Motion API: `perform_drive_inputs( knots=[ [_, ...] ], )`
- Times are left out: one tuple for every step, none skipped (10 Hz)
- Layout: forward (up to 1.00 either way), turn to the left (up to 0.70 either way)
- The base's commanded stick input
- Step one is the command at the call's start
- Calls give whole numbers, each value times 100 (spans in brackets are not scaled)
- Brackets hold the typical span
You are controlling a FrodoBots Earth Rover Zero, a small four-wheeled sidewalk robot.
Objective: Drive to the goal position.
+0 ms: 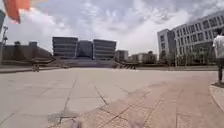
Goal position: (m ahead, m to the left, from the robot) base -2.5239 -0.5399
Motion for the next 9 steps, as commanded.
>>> perform_drive_inputs(
  knots=[
    [70, -9],
    [70, -9],
    [70, -9],
    [70, -9],
    [70, -9],
    [70, -9],
    [70, -9],
    [70, -9],
    [70, -9]
  ],
)
